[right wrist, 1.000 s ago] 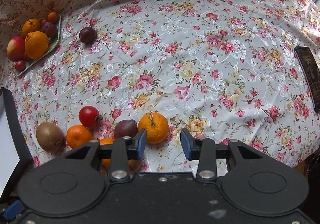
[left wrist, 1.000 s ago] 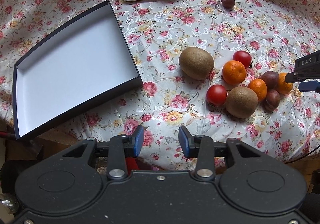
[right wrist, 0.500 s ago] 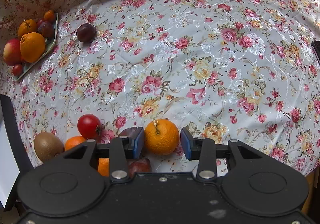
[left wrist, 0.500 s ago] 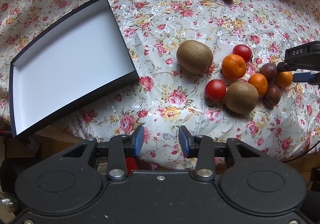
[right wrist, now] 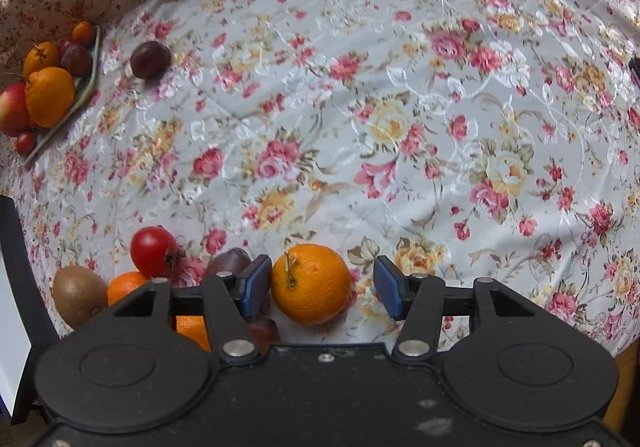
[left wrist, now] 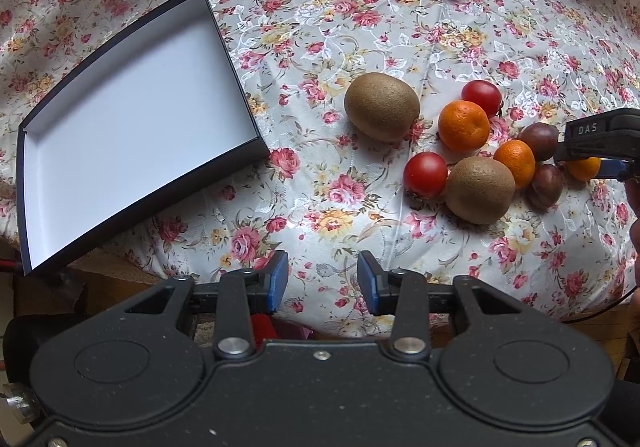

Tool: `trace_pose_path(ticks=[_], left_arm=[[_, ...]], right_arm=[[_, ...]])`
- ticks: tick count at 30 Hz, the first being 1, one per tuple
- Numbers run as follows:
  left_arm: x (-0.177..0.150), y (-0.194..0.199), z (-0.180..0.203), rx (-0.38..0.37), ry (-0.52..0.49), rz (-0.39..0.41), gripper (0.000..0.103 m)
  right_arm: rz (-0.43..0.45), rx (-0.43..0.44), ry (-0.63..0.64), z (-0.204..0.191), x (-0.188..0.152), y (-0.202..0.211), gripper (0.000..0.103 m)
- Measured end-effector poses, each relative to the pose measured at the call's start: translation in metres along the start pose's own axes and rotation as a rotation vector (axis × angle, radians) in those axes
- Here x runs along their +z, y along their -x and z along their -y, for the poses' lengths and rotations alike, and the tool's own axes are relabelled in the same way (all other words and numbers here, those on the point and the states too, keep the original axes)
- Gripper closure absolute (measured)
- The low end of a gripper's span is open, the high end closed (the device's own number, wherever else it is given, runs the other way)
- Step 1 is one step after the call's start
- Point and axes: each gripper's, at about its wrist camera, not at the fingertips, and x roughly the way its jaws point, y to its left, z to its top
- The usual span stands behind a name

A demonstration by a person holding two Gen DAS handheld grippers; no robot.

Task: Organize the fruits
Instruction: 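Lower the right tool onto the small tangerine and close its fingers, then lift the tangerine with the right tool while the left tool approaches the kiwi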

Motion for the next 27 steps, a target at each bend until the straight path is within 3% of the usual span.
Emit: trace_pose_path(ticks=[3, 7, 10, 14, 19, 27], left_arm=[[-0.001, -0.002, 0.005, -0.001, -0.008, -0.006, 0.054], [-0.001, -0.003, 0.009, 0.003, -0.017, -0.007, 0.054], [-0.001, -0.004, 0.012, 0.006, -0.018, -0.008, 0.054], [-0.002, -0.007, 0.015, 0.022, -0.024, -0.013, 0.054], [-0.003, -0.007, 0.017, 0.027, -0.032, -0.014, 0.054], [-0.002, -0.008, 0.018, 0.02, -0.033, -0.021, 0.054]], right_arm=[[0.033, -0.059, 0.073, -0.011, -0.007, 0.001, 0.056], [0.11, -0.115, 0.164, -0.022, -0.018, 0.001, 0.049], [0.147, -0.121, 0.134, -0.016, -0.02, 0.0, 0.041], [0.123, -0.133, 0.077, -0.005, -0.016, -0.003, 0.021], [0.075, -0.101, 0.058, 0.004, -0.005, -0.007, 0.014], [0.109, -0.088, 0.029, 0.006, -0.003, -0.011, 0.001]])
